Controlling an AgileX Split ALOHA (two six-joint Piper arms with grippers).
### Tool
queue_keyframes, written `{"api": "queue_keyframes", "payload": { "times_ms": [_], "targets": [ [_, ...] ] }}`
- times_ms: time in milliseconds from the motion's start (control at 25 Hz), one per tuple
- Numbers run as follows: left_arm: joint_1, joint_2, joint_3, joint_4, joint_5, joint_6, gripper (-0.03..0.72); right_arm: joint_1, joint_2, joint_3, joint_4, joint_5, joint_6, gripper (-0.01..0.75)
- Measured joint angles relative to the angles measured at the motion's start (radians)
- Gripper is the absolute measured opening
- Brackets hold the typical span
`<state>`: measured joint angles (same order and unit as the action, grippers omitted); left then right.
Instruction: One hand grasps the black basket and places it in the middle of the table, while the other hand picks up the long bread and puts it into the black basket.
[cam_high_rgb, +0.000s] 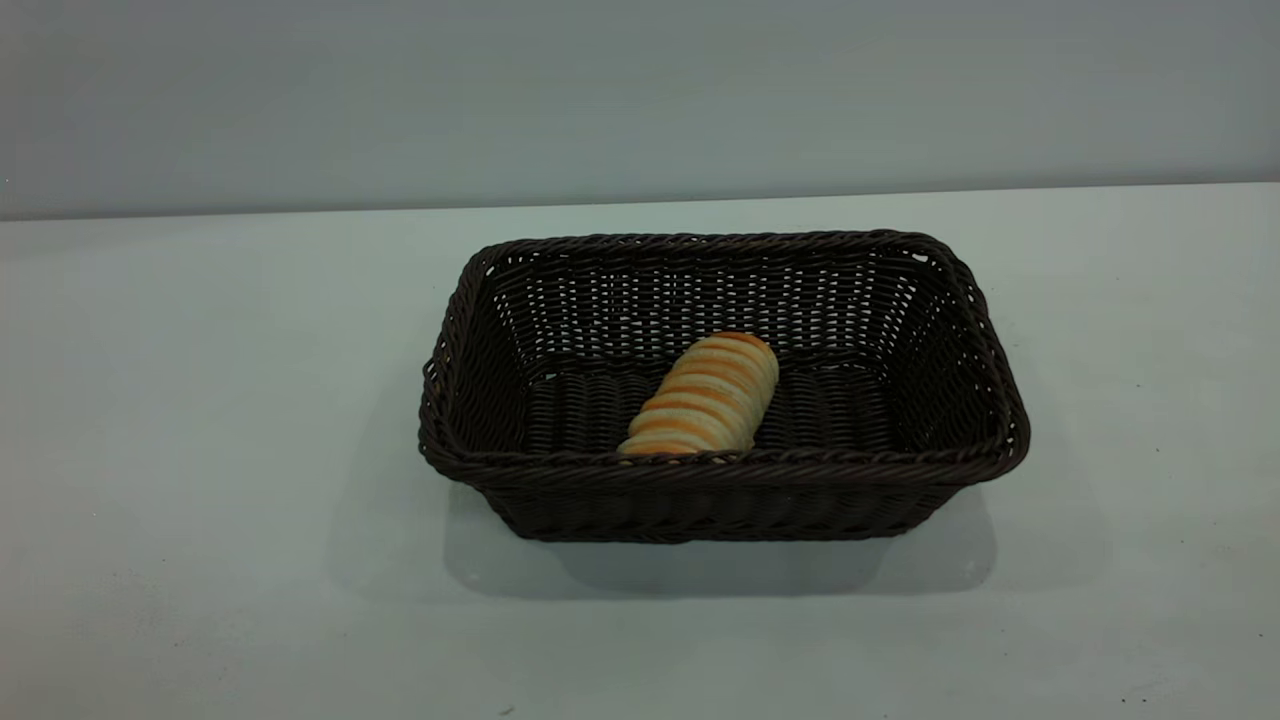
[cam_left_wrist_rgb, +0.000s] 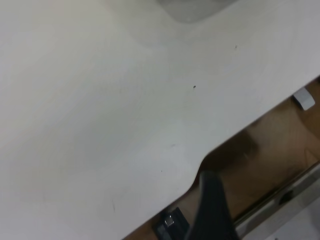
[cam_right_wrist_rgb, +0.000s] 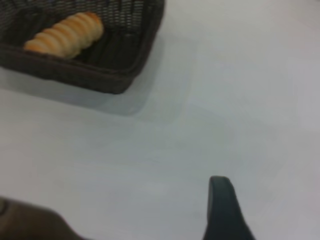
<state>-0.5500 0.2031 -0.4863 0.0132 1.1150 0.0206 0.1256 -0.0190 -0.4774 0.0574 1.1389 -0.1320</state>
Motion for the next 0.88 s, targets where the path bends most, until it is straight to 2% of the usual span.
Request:
{"api": "queue_keyframes", "payload": {
  "times_ms": [80,280,360,560,640,720,880],
  "targets": [
    [0.0,-0.009,0.0,0.0,0.0,-0.001,0.582,-0.022,0.0,0.0,0.0,0.0,0.0,0.473],
    [0.015,-0.02,0.0,0.001,0.001,-0.001,0.582,-0.023,0.0,0.0,0.0,0.0,0.0,0.473],
    [0.098,-0.02,0.0,-0.001,0.001,0.0,0.582,-0.024,0.0,0.0,0.0,0.0,0.0,0.473],
    [0.413,-0.038,0.0,-0.001,0.001,0.001,0.582,-0.024,-0.001,0.0,0.0,0.0,0.0,0.473],
    [0.491,-0.069,0.0,-0.001,0.001,0.001,0.582,-0.024,-0.001,0.0,0.0,0.0,0.0,0.473],
    [0.538,-0.11,0.0,-0.001,0.001,0.001,0.582,-0.024,-0.001,0.0,0.0,0.0,0.0,0.473],
    [0.55,-0.205,0.0,-0.001,0.008,0.002,0.582,-0.024,-0.001,0.0,0.0,0.0,0.0,0.473]
  ]
}}
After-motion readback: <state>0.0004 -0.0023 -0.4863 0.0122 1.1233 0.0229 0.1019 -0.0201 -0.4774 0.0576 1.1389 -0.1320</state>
